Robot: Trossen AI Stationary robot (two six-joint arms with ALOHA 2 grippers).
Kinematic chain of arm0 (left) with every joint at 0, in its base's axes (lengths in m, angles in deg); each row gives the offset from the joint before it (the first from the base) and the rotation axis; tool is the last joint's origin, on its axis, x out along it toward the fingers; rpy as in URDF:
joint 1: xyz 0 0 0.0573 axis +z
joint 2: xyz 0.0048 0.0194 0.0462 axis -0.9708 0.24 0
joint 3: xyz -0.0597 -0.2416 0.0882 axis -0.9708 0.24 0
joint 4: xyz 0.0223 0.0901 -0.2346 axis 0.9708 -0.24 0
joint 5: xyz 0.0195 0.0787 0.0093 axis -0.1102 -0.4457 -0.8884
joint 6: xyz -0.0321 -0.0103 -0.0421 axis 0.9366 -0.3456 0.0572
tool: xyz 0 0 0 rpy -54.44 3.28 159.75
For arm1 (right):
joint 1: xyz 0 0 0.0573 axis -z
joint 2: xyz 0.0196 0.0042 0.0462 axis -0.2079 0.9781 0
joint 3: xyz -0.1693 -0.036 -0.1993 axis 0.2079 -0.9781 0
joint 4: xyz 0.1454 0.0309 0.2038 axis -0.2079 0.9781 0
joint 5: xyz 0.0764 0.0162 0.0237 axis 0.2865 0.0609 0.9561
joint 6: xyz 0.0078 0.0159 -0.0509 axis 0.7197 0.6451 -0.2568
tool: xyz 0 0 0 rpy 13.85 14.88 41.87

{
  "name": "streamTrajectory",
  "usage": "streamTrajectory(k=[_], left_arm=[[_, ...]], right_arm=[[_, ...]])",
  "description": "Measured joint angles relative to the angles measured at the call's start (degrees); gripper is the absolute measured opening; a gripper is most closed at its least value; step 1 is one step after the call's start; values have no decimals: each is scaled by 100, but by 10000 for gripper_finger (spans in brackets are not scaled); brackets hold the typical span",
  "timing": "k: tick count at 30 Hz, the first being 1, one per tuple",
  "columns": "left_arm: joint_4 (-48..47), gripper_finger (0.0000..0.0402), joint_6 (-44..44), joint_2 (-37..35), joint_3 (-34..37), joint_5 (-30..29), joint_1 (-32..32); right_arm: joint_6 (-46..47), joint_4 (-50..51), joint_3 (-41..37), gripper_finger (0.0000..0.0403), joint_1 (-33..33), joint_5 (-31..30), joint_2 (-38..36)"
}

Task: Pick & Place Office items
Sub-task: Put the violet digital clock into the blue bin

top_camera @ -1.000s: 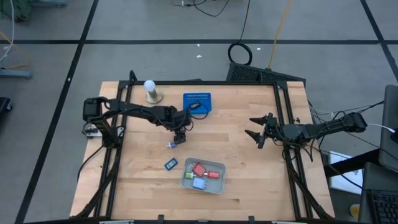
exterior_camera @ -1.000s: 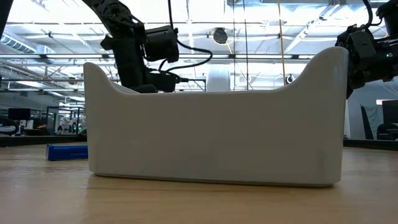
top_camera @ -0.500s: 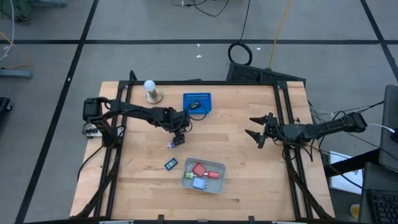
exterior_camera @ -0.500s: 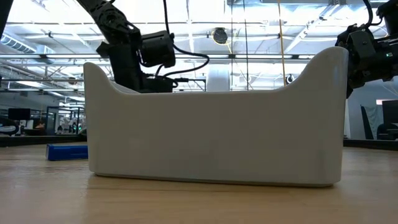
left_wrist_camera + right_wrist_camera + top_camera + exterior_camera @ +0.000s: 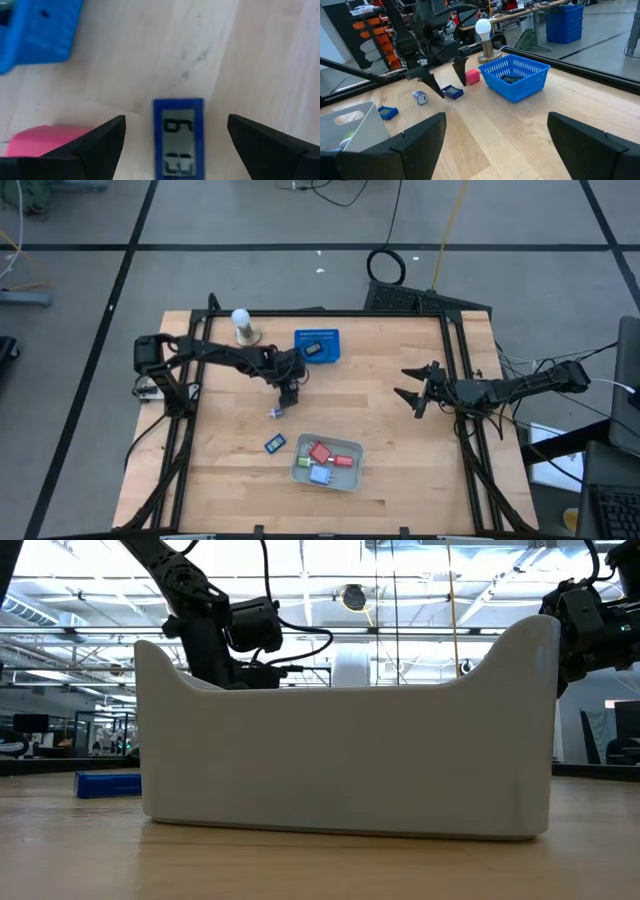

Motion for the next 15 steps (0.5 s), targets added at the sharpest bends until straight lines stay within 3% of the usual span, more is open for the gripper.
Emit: streamTrajectory(k=[15], left_arm=[[288, 353, 15, 0, 128, 149, 17]], right_arm=[[2, -2, 1, 339, 0, -7, 0]])
